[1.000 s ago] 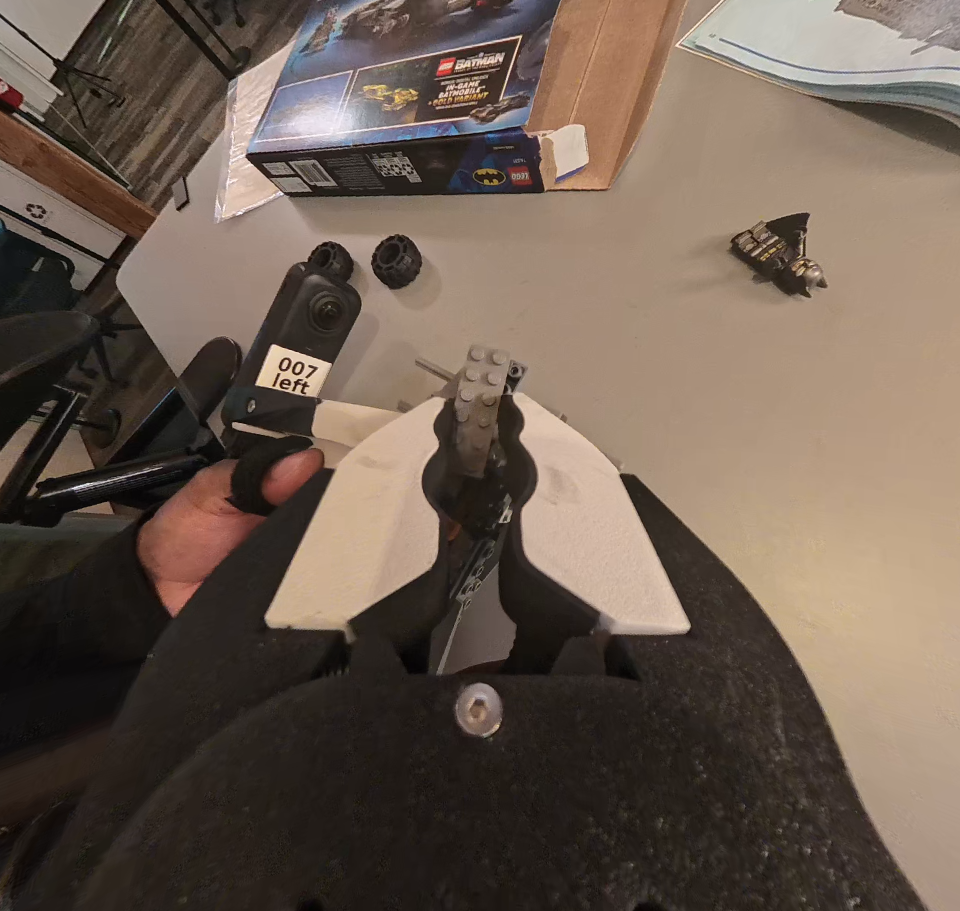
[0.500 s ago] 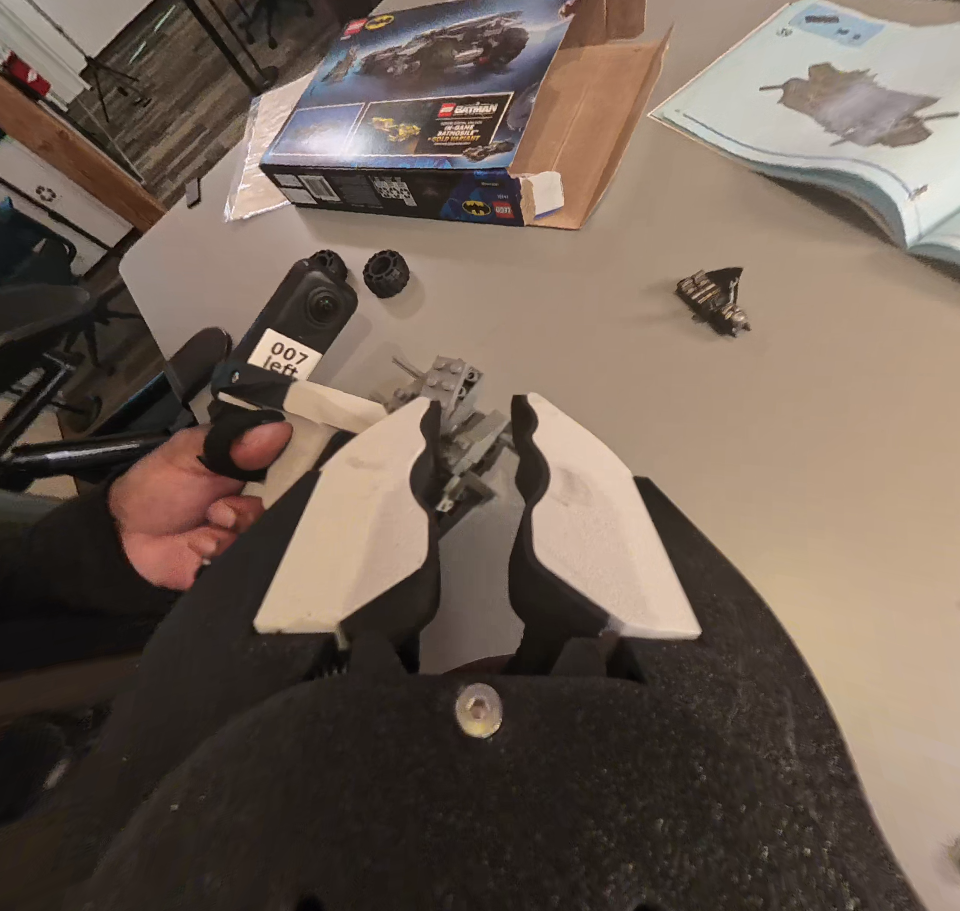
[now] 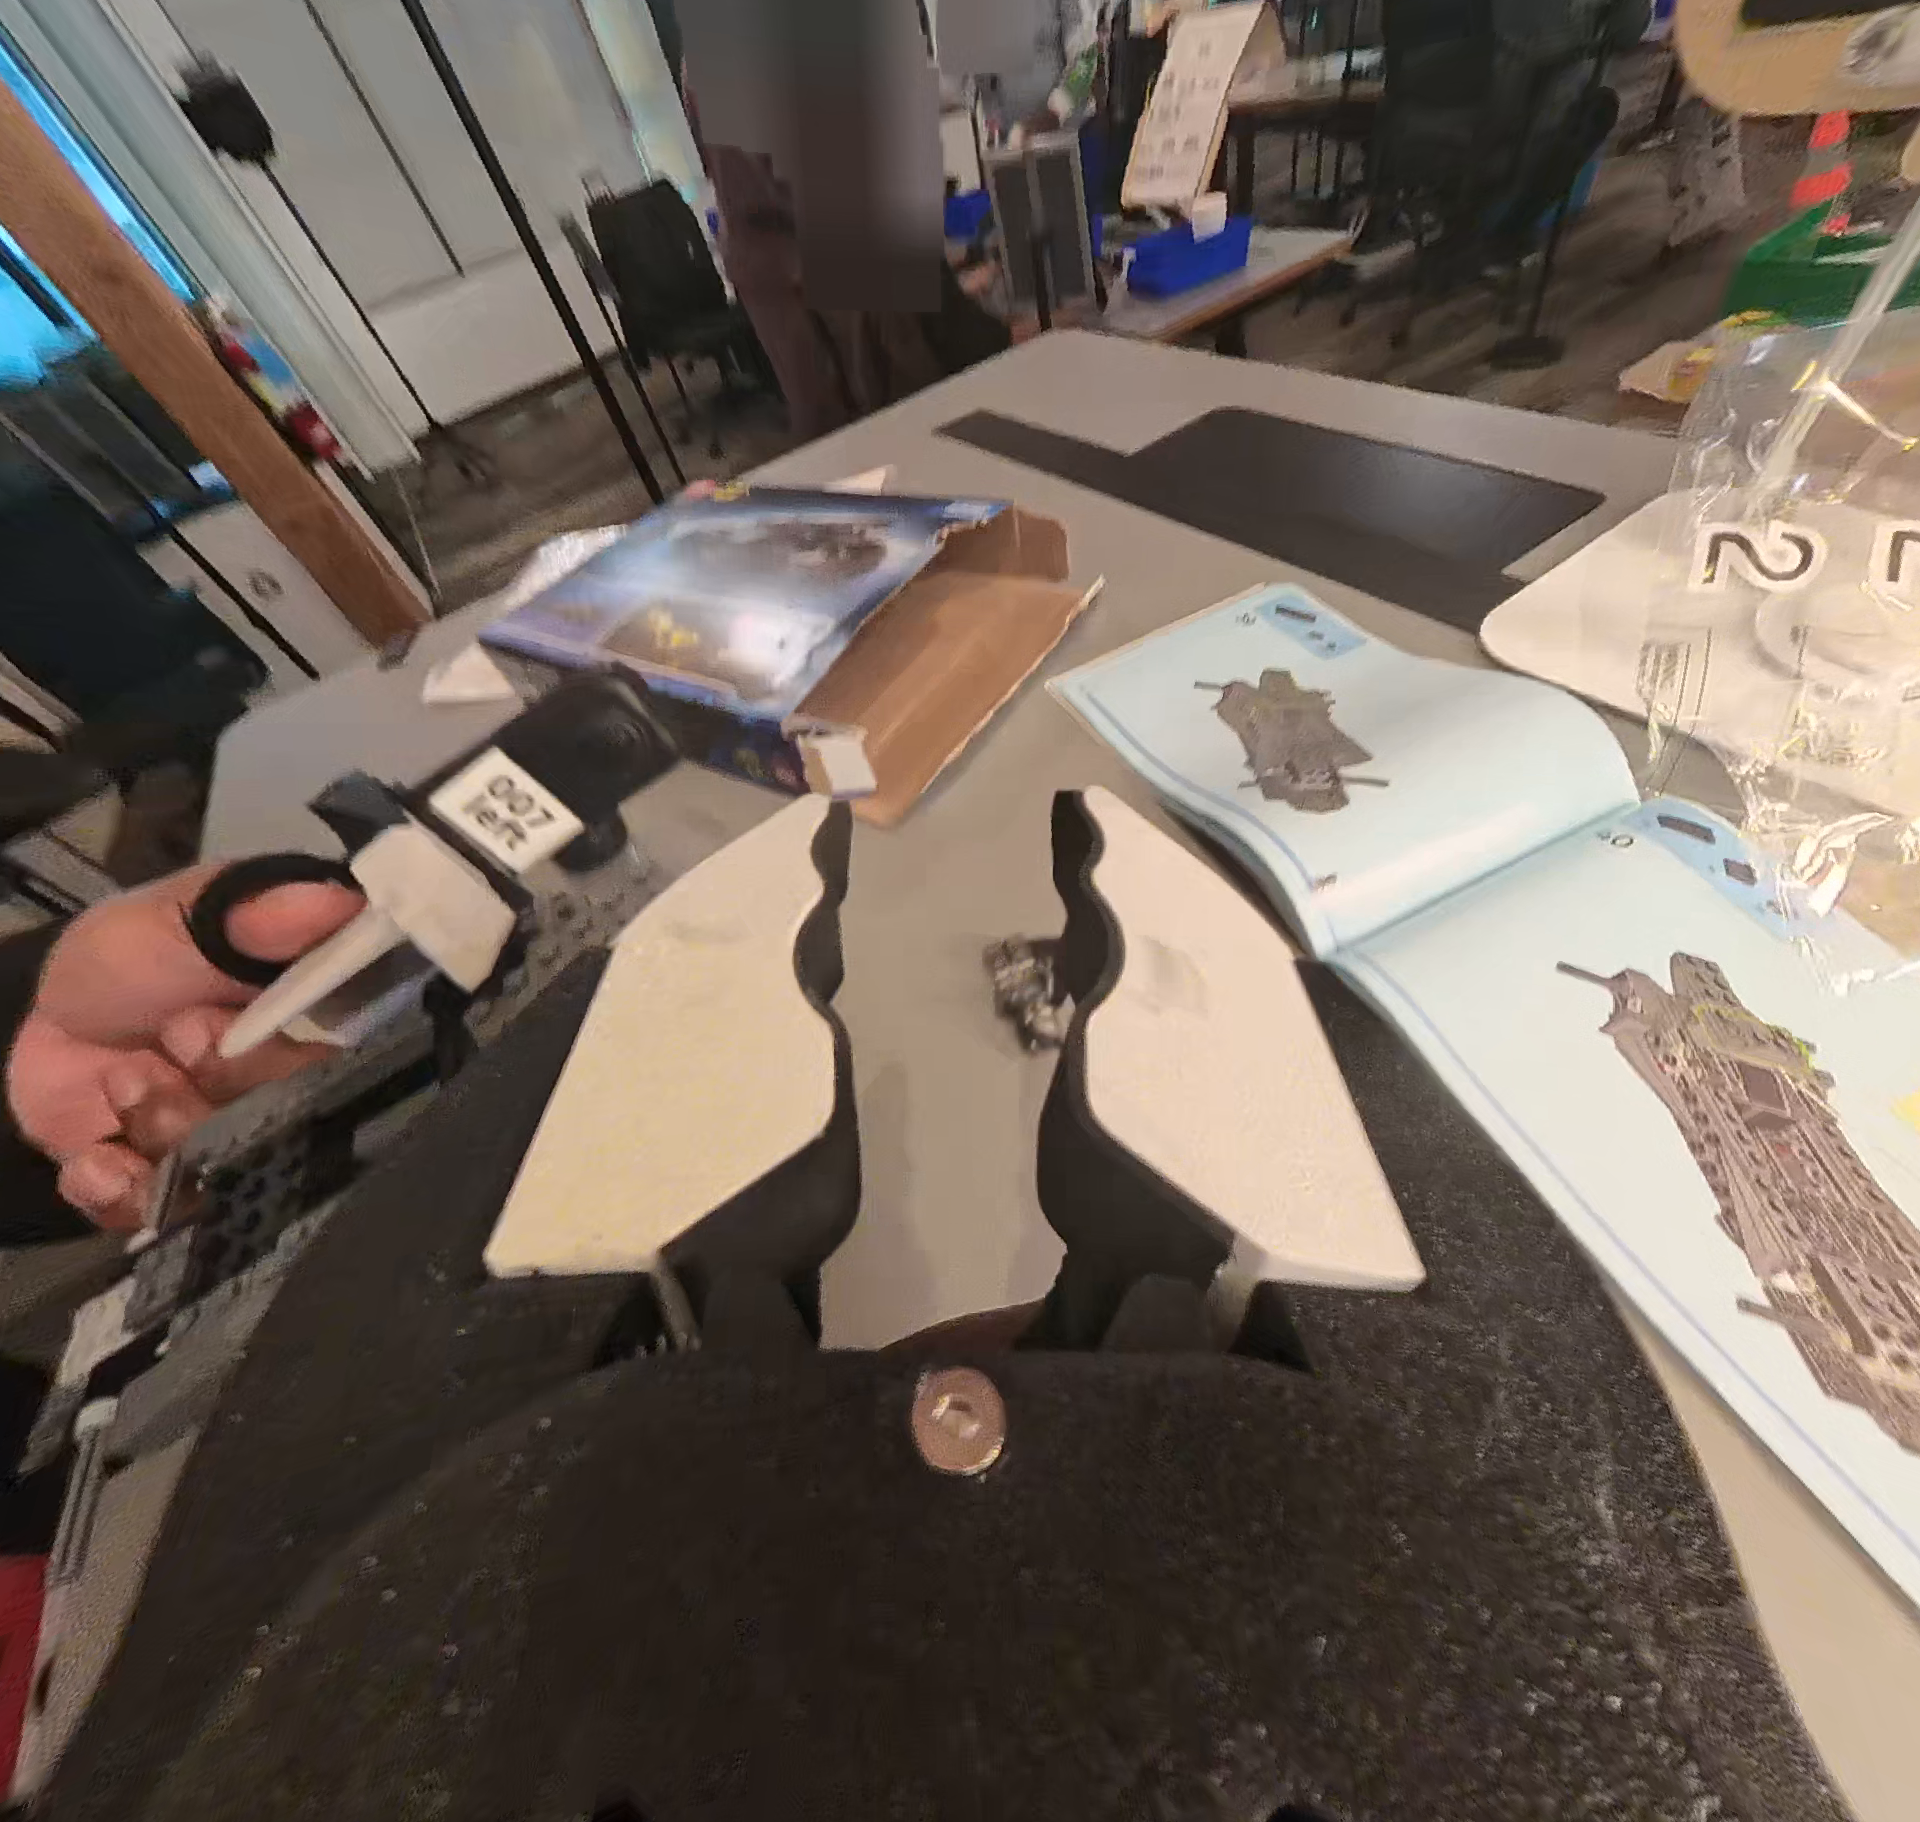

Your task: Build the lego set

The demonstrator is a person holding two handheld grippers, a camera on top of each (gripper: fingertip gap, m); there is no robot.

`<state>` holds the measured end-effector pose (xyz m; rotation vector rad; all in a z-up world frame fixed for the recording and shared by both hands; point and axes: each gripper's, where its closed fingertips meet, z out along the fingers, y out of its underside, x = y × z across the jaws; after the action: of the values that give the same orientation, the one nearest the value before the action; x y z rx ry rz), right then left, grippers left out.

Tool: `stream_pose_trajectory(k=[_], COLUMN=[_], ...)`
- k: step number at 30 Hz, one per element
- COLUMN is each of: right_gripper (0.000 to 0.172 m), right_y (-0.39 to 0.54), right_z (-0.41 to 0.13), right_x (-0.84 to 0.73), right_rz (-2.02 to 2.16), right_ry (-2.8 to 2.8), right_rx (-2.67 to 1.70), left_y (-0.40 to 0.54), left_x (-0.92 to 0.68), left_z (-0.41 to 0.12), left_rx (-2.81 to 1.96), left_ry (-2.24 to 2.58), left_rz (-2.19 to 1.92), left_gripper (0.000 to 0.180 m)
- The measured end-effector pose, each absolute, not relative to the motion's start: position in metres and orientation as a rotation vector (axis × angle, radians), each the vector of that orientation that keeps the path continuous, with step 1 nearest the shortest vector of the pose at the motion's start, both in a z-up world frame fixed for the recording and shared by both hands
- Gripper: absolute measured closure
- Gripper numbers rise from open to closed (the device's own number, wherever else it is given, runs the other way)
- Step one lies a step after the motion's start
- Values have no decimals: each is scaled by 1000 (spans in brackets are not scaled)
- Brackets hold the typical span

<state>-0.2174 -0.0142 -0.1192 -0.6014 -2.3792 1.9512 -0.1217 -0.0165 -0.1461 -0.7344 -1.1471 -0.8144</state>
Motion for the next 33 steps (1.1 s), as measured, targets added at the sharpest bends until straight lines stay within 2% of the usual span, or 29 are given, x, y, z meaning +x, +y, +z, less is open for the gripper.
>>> stream_pose_trajectory(k=[5,15,33], right_gripper=[133,131,122], right_y=[-16,34,20], right_z=[-118,-133,-146], right_x=[-264,-295,-279], right_rz=[2187,2165,2238], right_ry=[-2238,-2135,-2272], right_rx=[-682,-793,-665], left_y=[-5,27,12], left_x=[-165,-221,-214], left_z=[-149,-159,-171], left_rx=[-779,-867,-903], left_ry=[-1112,-1041,-1082], left_rz=[-896,-990,-985], left_gripper=[146,146,146])
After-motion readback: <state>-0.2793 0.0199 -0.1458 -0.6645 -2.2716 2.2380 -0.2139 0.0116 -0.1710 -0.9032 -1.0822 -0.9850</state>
